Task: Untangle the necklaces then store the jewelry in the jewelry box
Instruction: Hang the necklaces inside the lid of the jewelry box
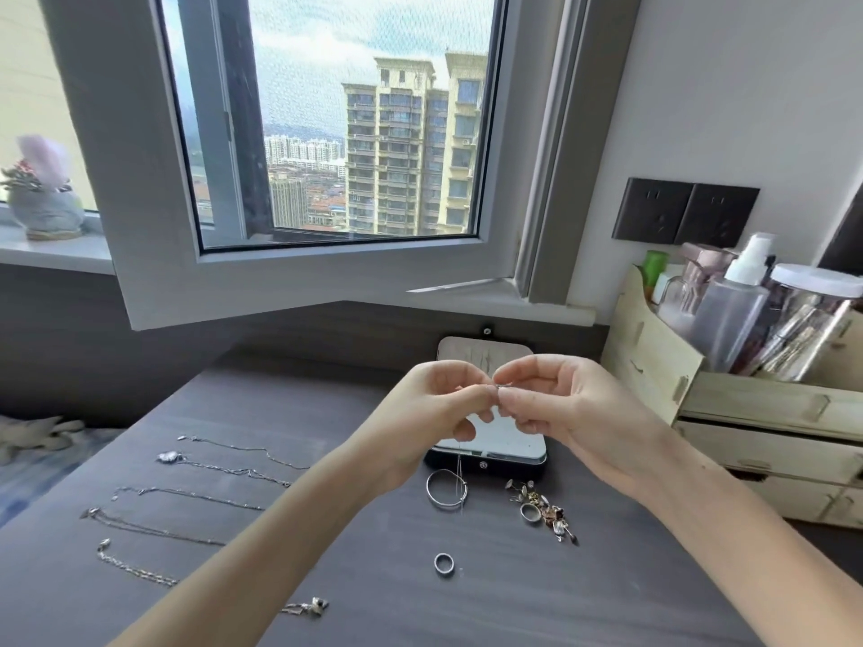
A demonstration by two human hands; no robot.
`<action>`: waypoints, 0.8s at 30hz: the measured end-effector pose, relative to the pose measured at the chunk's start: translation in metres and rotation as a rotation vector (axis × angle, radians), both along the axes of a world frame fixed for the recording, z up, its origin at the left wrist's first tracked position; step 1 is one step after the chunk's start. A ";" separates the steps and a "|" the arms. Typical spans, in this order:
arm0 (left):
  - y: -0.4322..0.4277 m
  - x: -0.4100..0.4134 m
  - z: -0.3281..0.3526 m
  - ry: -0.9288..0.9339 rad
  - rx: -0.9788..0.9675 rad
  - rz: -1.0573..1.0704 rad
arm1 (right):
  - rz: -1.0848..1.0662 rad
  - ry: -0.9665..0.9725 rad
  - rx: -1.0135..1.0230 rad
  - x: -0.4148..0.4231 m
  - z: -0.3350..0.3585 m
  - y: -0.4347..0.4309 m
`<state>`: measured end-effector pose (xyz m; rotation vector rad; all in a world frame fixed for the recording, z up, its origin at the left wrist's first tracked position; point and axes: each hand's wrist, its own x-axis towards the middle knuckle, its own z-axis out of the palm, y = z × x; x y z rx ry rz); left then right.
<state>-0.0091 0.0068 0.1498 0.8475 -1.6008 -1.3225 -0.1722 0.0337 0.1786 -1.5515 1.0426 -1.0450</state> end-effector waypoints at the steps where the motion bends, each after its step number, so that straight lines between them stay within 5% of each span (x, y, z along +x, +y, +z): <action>1: 0.001 0.000 0.000 0.006 0.006 -0.006 | -0.027 0.044 -0.050 0.000 -0.001 0.001; 6: 0.002 0.003 0.000 -0.002 0.016 -0.023 | -0.085 0.061 -0.110 -0.001 -0.005 0.004; 16: 0.005 0.011 -0.004 -0.079 -0.018 0.037 | -0.148 -0.147 0.182 -0.009 0.000 -0.002; 24: 0.011 -0.003 -0.004 -0.025 -0.068 0.067 | -0.230 0.069 0.047 -0.003 0.000 -0.002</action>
